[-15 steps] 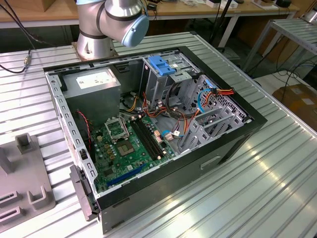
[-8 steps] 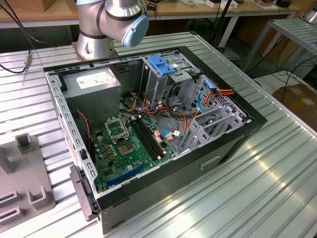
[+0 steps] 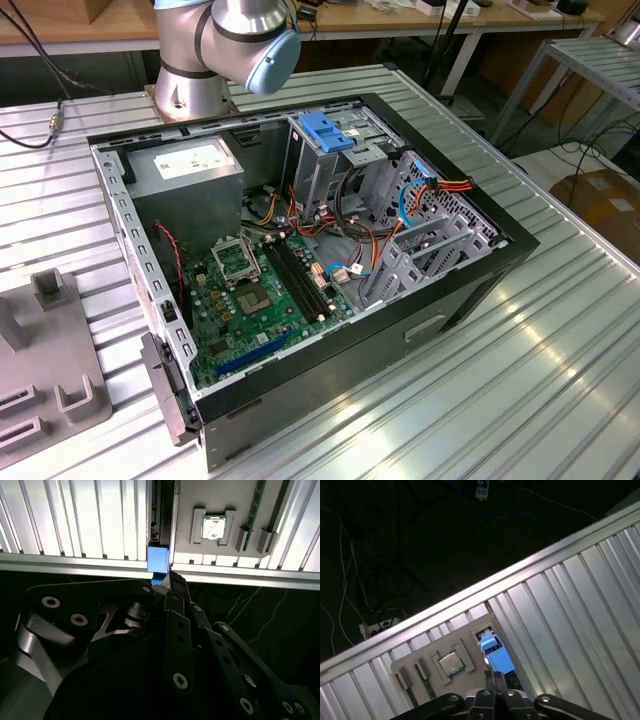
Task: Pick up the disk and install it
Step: 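Pick up the disk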
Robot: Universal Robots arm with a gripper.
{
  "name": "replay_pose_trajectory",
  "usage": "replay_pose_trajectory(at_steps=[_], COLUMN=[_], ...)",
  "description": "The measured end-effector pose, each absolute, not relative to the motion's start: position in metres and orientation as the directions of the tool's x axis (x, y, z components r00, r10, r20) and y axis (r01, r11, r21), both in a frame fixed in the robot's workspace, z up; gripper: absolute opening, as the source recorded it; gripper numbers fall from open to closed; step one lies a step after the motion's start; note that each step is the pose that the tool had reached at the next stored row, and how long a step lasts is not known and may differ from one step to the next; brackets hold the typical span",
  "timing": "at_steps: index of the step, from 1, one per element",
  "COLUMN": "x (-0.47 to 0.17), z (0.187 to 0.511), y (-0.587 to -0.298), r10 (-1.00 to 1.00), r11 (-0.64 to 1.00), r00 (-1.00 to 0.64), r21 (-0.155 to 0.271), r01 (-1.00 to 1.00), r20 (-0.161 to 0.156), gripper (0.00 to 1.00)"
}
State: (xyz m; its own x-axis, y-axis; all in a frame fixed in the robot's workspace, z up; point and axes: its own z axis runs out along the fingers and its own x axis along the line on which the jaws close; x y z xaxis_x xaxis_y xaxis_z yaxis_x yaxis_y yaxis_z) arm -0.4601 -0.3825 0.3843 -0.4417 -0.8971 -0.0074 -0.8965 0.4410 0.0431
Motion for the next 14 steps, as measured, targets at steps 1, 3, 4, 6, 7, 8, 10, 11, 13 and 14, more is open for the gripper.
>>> replay_pose_trajectory(at_steps=[1, 3, 4, 6, 7, 8, 10, 11, 13, 14], x=[-0.4601, -0.4601, -0.4600, -0.4600, -0.4600, -0.4600, -0.4599, -0.4600, -0.4600, -0.4599], z=[0.3842, 0.3838, 0.3836, 0.3831, 0.3829, 0.3826, 0.3815, 0.3810, 0.3802, 0.3796], y=[-0.3825, -0.3825, -0.3825, -0.3825, -0.3824, -0.3825, -0.3824, -0.3824, -0.3822, -0.3821], r10=[-0.906, -0.925, -0.931, -0.944, -0.950, -0.954, -0.964, -0.967, -0.971, -0.974], r11=[0.423, 0.380, 0.364, 0.328, 0.313, 0.300, 0.266, 0.256, 0.240, 0.227], r00=[-0.424, -0.381, -0.364, -0.329, -0.314, -0.301, -0.267, -0.256, -0.240, -0.228], r21=[0.043, 0.043, 0.043, 0.043, 0.042, 0.042, 0.041, 0.037, 0.028, 0.023], r01=[-0.905, -0.924, -0.931, -0.944, -0.949, -0.953, -0.963, -0.966, -0.970, -0.974], r20=[-0.007, -0.007, -0.008, -0.008, -0.008, -0.008, -0.008, -0.009, -0.010, -0.011], gripper=[0.10, 0.10, 0.10, 0.10, 0.10, 0.10, 0.10, 0.11, 0.11, 0.17])
